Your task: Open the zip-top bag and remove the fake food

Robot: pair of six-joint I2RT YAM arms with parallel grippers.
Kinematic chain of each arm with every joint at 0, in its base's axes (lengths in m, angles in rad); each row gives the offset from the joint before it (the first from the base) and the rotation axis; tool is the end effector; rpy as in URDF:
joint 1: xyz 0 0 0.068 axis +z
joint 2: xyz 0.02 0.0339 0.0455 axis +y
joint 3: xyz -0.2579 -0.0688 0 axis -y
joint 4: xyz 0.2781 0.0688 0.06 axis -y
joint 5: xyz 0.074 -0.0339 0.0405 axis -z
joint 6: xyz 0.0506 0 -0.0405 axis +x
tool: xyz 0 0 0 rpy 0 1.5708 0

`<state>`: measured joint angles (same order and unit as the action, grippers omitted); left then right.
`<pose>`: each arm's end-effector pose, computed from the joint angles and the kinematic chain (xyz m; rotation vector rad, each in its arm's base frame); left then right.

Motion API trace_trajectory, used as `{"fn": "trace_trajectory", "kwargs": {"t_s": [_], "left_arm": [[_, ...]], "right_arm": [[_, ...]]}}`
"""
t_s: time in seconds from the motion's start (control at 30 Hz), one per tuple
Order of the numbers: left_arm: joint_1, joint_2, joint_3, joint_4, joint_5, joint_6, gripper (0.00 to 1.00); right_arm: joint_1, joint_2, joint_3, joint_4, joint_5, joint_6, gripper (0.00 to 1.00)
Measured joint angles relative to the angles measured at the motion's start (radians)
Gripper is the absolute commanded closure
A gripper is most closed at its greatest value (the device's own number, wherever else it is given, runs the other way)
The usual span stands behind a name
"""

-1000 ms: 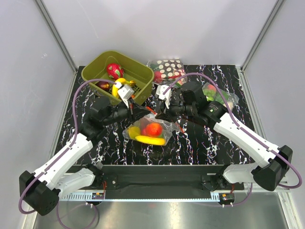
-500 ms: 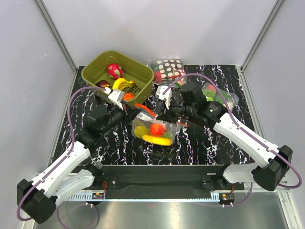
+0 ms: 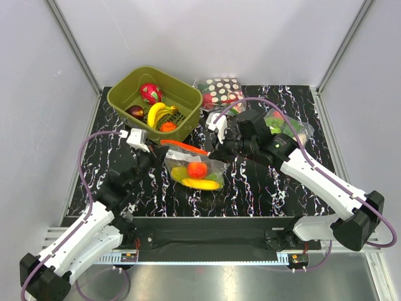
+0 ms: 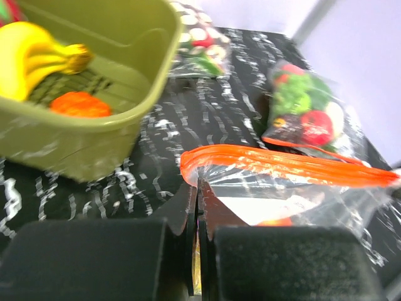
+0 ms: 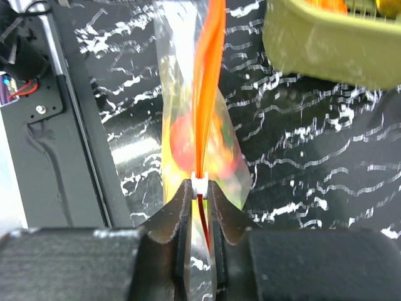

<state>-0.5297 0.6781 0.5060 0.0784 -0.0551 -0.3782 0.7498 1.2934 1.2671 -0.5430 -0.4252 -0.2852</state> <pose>0.1976 -0.1125 0.2751 0.0863 1.7023 -0.6381 0.2274 0.2402 0.3495 -1.2874 1.7470 0.7242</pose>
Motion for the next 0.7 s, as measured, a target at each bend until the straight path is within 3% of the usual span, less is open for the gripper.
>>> {"fn": "trace_trajectory", "kwargs": {"t_s": [0.43, 0.7], "left_arm": [[0.003, -0.063, -0.066, -0.041, -0.241, -0.056, 1.0], [0.0, -0.113, -0.117, -0.013, -0.248, -0.093, 1.0]], "right_arm": [[0.0, -0.003, 0.0, -0.116, 0.107, 0.063, 1.0], [0.001, -0.017, 0.0, -0.146, 0.134, 0.103, 0.97]]}}
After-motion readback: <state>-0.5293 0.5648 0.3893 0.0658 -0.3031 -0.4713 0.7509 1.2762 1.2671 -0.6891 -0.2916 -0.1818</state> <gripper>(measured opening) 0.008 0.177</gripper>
